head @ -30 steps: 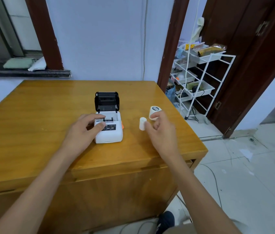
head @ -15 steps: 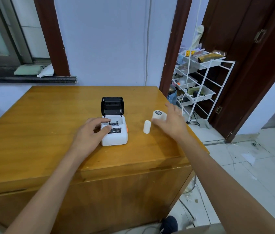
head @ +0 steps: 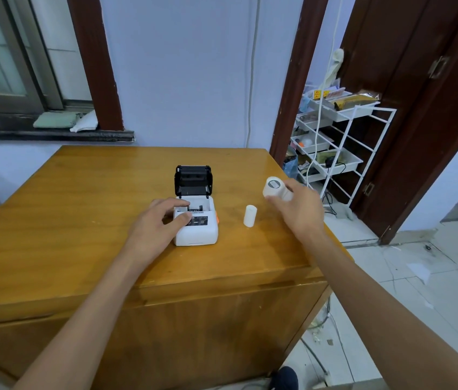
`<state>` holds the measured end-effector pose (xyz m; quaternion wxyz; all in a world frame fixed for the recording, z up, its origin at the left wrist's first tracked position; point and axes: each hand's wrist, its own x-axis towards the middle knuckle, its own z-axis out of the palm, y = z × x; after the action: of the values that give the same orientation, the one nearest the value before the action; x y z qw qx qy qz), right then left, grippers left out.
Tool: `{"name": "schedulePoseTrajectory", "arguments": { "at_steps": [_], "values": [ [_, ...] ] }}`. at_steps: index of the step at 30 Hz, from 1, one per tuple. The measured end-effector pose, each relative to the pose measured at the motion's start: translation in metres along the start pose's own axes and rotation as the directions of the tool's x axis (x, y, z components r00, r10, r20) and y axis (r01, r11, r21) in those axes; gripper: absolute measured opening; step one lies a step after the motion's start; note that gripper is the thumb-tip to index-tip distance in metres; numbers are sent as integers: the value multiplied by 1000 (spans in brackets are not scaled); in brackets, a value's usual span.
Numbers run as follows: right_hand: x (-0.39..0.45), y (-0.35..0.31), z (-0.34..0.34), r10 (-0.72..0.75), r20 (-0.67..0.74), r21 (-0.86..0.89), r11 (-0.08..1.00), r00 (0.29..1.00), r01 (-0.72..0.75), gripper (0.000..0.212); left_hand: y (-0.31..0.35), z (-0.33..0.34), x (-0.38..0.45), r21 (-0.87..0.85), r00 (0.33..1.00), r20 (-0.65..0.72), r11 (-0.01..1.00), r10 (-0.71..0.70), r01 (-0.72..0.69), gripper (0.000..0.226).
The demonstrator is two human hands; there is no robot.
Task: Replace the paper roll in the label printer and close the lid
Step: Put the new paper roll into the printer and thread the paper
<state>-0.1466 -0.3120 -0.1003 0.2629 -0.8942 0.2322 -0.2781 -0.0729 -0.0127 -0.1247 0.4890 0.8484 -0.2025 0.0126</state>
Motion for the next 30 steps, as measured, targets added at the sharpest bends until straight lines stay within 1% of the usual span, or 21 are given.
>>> {"name": "schedulePoseTrajectory", "arguments": {
  "at_steps": [2,5,6,8,10,11,13,15,18,21,22,25,27,30],
  "values": [
    [-5,-12,-11,-48,-35,-3,999,998,48,31,1,1,2,-9,1000,0,1000,-3,3,29],
    [-22,-40,-21,-190,-41,18,981,981,191,29,2,1,1,-36,999,-39,999,-4,3,36],
    [-32,-51,-21,-248,-20,38,968,969,248,30,1,0,1,-86,998,-61,996,-6,1,35],
    [-51,-69,-12,-372,66,73,927,926,368,34,3,-6,-2,-245,996,-92,969,-1,-21,30],
    [-71,-81,8,-455,163,69,891,876,449,40,6,-12,-7,-373,995,-94,927,15,-49,39],
    [-79,-85,20,-489,177,68,872,854,485,42,7,-14,-9,-403,996,-89,914,22,-57,46],
    [-91,-90,40,-539,145,94,842,830,531,42,14,-16,-16,-419,995,-83,904,51,-81,53],
    [-94,-93,52,-546,85,148,834,834,531,39,15,-16,-19,-417,993,-79,902,85,-111,54],
    [-92,-97,61,-536,8,182,831,844,526,38,16,-17,-20,-424,996,-56,901,74,-90,56],
    [-90,-100,68,-531,-32,196,827,847,527,35,15,-15,-16,-388,999,-11,920,51,-51,40],
    [-90,-100,70,-532,-42,194,826,846,529,35,14,-15,-15,-397,999,-10,917,40,-40,40],
    [-90,-99,74,-536,-77,176,822,840,541,40,14,-14,-15,-457,1000,-20,889,20,-27,53],
    [-91,-98,74,-545,-96,164,817,833,553,40,14,-12,-15,-508,1000,-13,861,8,-13,56],
    [-93,-96,73,-552,-114,145,813,826,564,37,13,-12,-14,-607,998,2,793,-59,49,63]
  ]
}}
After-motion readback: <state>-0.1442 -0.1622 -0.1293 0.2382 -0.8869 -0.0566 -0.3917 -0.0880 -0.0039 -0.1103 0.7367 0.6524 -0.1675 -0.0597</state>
